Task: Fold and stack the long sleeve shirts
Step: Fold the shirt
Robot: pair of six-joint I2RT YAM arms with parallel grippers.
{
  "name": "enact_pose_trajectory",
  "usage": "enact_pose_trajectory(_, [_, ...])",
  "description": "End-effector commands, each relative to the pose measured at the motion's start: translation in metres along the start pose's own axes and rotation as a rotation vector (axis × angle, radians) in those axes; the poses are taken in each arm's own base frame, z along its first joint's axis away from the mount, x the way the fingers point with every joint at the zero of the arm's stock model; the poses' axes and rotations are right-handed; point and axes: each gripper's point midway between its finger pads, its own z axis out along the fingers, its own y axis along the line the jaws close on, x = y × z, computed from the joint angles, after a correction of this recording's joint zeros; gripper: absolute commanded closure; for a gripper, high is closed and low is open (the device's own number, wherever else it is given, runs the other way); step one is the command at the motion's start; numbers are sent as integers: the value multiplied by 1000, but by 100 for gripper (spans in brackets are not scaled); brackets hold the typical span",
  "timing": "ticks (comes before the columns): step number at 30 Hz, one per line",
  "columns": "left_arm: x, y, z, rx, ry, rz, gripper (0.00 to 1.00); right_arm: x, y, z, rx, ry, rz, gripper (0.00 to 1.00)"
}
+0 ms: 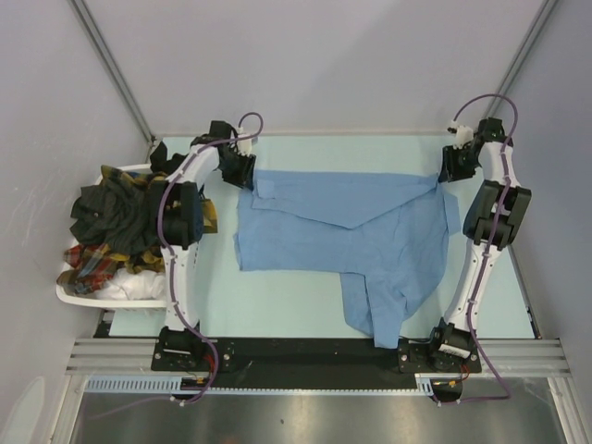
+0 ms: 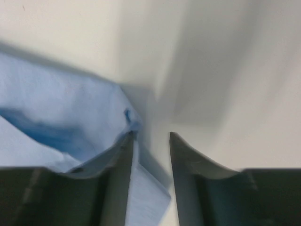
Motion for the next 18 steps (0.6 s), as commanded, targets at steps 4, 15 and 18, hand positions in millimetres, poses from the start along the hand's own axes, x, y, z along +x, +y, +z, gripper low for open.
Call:
enact_pose_trajectory(4, [-34, -54, -106, 92, -231, 245, 44, -4, 22, -114, -60, -79, -160, 24])
enact_pose_trajectory(15, [108, -159, -129, 263, -148, 743, 40, 172, 155, -177, -390, 107, -601, 18])
enact_pose_trajectory(18, [149, -166, -119, 297, -79, 842, 41, 211, 172, -178, -425, 161, -672, 30])
